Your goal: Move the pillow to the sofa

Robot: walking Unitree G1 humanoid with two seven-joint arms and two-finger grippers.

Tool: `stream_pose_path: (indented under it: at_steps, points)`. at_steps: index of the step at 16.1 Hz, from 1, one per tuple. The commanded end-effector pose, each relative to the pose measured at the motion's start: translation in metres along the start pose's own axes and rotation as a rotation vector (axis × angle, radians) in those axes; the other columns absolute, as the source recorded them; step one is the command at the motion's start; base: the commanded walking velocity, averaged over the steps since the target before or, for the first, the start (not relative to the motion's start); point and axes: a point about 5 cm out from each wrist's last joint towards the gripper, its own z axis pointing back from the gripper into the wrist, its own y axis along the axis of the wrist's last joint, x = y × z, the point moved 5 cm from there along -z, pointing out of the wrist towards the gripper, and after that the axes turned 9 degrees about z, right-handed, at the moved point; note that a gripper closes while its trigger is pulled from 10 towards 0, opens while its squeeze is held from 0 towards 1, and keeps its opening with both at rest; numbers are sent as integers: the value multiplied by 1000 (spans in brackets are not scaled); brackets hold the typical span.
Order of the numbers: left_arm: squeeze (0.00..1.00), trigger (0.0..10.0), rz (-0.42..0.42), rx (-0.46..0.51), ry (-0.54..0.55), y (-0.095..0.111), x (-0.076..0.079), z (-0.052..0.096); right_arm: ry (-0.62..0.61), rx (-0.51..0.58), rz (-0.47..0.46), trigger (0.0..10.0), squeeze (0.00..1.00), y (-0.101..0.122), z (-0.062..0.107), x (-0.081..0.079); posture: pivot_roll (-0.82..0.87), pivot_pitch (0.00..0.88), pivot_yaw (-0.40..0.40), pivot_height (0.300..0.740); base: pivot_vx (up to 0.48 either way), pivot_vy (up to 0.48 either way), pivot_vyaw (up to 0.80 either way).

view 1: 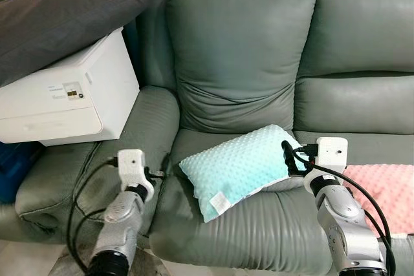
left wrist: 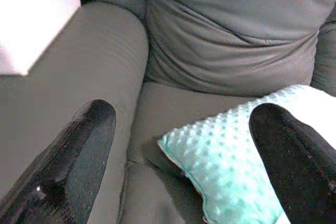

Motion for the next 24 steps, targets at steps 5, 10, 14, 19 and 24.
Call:
stream_pose_path:
  at_steps: [5, 10, 14, 19, 24]
  points:
    - [0, 10000, -9, 0, 45, 9, -12, -4, 9, 10, -18, 10000, 0, 4, 0, -4, -226, 0, 75, 740, 0, 0, 0]
    - [0, 10000, -18, -4, 31, 9, -9, -5, 9, -8, -17, 10000, 0, 1, 0, -4, -227, 0, 73, 740, 0, 0, -613]
    - [0, 10000, -2, -7, 30, 8, -9, -5, 16, 0, -20, 10000, 0, 3, -1, -5, -227, 0, 72, 740, 0, 0, -331]
    - [0, 10000, -14, -13, 21, 7, -7, -6, 19, 9, -20, 10000, 0, 5, -1, -5, -226, 0, 71, 740, 0, 0, 0]
    - [0, 10000, -9, -24, 14, 4, -7, -4, 24, 7, -3, 10000, 0, 5, 0, -8, -225, 0, 71, 740, 0, 0, 0]
